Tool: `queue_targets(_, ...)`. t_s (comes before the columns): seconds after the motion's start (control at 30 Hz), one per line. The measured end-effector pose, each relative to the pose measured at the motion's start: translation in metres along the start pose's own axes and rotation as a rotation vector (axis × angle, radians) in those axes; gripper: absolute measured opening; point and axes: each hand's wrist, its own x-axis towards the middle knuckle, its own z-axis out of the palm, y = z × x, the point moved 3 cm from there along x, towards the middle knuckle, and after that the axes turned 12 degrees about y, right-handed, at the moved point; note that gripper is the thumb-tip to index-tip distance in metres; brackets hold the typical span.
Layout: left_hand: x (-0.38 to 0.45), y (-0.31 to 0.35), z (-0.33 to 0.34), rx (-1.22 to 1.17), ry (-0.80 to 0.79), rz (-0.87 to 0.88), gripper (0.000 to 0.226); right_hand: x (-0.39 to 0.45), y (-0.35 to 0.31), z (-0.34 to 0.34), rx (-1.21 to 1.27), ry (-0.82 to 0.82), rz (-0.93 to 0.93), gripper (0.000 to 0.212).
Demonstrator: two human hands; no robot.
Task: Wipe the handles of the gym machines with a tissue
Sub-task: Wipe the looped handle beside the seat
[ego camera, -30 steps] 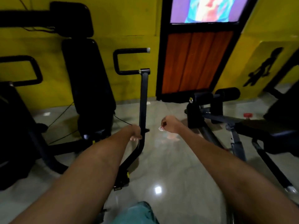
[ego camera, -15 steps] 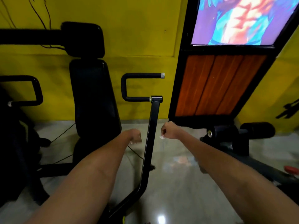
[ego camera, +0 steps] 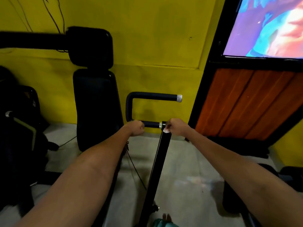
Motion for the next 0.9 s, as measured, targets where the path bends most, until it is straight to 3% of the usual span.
queue_targets(0.1,0.047,-0.001,-0.027,-0.016,0.213,0.045,0.028,0.041,0.010,-0.029,0.048,0.222,-0.143,0.018)
queue_targets(0.2,0.075,-0.001,-0.057,0.007,0.537,0.200,0.032,0.069,0.017,-0.057,0.041,0.457,-0.358,0.016)
queue_targets(0.27,0.090,-0.004,-0.068,0.069,0.692,0.191,0.040,0.087,0.026,-0.074,0.050,0.612,-0.355,0.017)
queue_targets(0.33,0.100,-0.011,-0.062,0.122,0.604,0.064,0.050,0.097,0.034,-0.077,0.094,0.699,-0.284,0.020)
queue_targets(0.43,0.106,-0.019,-0.039,0.127,0.530,-0.045,0.070,0.099,0.042,-0.057,0.116,0.674,-0.215,0.032)
queue_targets(0.6,0.108,-0.020,-0.028,0.101,0.644,-0.041,0.070,0.096,0.043,-0.040,0.097,0.763,-0.144,0.031)
queue_targets(0.8,0.111,-0.021,-0.028,0.066,0.660,-0.052,0.072,0.116,0.018,-0.041,0.147,0.612,-0.143,0.024)
queue_targets(0.9,0.111,-0.024,-0.028,0.046,0.656,0.002,0.072,0.100,0.035,-0.047,0.114,0.641,-0.177,0.026)
